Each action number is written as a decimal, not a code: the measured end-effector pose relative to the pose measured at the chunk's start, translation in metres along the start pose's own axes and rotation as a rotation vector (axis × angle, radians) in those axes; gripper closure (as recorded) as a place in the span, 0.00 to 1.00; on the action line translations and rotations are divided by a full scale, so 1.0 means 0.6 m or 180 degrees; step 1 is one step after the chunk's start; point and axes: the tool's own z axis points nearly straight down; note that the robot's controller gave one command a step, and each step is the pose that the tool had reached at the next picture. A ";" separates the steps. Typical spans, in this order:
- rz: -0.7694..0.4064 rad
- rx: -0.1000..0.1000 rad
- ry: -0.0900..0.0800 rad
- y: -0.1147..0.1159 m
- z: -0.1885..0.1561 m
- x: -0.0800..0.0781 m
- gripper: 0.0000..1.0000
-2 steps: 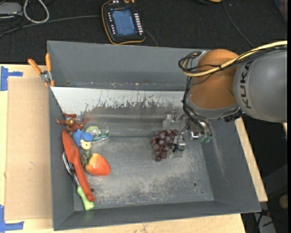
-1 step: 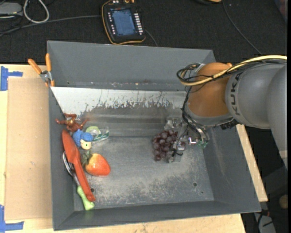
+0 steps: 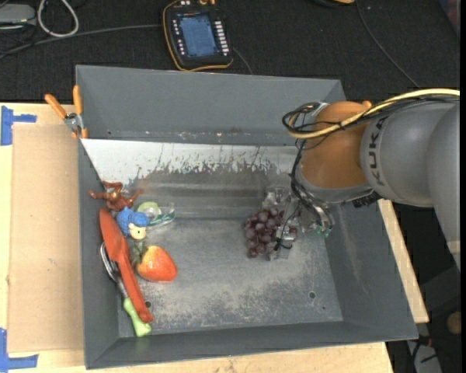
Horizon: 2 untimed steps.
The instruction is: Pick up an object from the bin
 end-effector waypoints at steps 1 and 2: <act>-0.0001 0.0001 0.0026 -0.001 0.000 -0.004 0.00; -0.0002 -0.0002 0.0009 0.000 0.000 -0.002 0.00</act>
Offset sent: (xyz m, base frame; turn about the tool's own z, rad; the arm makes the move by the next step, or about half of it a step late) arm 0.0006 -0.0002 0.0001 0.0002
